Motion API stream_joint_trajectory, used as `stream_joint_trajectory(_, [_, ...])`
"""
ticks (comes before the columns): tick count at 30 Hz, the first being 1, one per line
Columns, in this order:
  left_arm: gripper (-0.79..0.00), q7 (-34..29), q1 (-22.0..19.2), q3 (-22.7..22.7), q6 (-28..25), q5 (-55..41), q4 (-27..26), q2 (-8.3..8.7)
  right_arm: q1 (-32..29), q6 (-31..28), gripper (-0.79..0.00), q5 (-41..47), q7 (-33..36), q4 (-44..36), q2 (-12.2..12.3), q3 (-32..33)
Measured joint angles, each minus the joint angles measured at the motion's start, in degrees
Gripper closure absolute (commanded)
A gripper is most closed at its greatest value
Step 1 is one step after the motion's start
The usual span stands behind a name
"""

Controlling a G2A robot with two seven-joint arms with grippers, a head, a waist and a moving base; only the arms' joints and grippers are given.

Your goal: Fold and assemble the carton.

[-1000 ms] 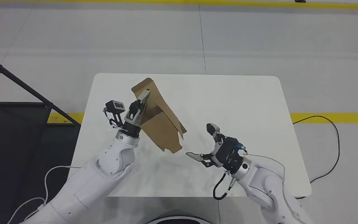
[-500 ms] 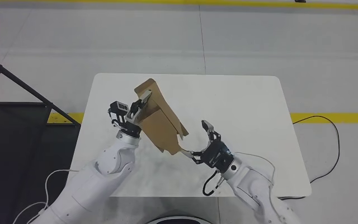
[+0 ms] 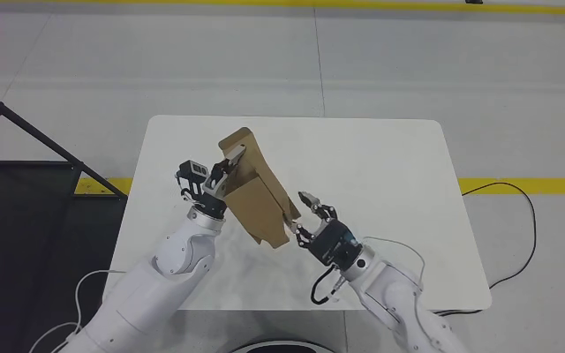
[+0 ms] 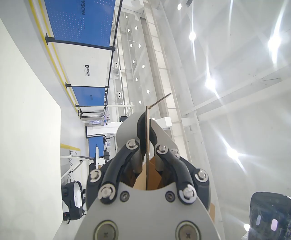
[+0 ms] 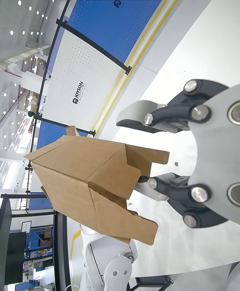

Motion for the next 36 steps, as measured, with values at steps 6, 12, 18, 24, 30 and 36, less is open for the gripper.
stream_joint_trajectory(6, [0.0,-0.82,0.63,-1.11,0.63,0.4,0.12,-0.79,-0.1,-0.12,-0.231,-0.42,-0.07,-0.34,-0.23,0.06])
stream_joint_trajectory(12, [0.0,-1.39,1.15,-2.14,1.07,1.01,0.1,-1.57,-0.32,-0.45,-0.111,-0.53,-0.19,-0.49,-0.38,0.49])
stream_joint_trajectory(18, [-0.329,-1.98,1.69,-3.16,1.77,1.49,-0.04,-2.29,-0.86,-0.34,0.0,-0.88,-0.4,-0.96,-0.49,1.05])
stream_joint_trajectory(24, [-0.785,-2.23,2.2,-4.39,2.87,2.09,-0.58,-2.92,-1.77,1.37,0.0,-2.64,-0.39,-1.83,-0.6,1.63])
stream_joint_trajectory(30, [-0.785,-1.99,2.83,-6.06,4.24,2.36,-1.19,-3.41,-2.74,2.64,0.0,-4.05,-0.3,-2.87,-0.69,2.18])
stream_joint_trajectory(36, [-0.785,-1.68,3.85,-8.17,5.04,2.78,-1.71,-3.85,-4.35,5.34,0.0,-6.58,-0.98,-4.18,-0.75,3.08])
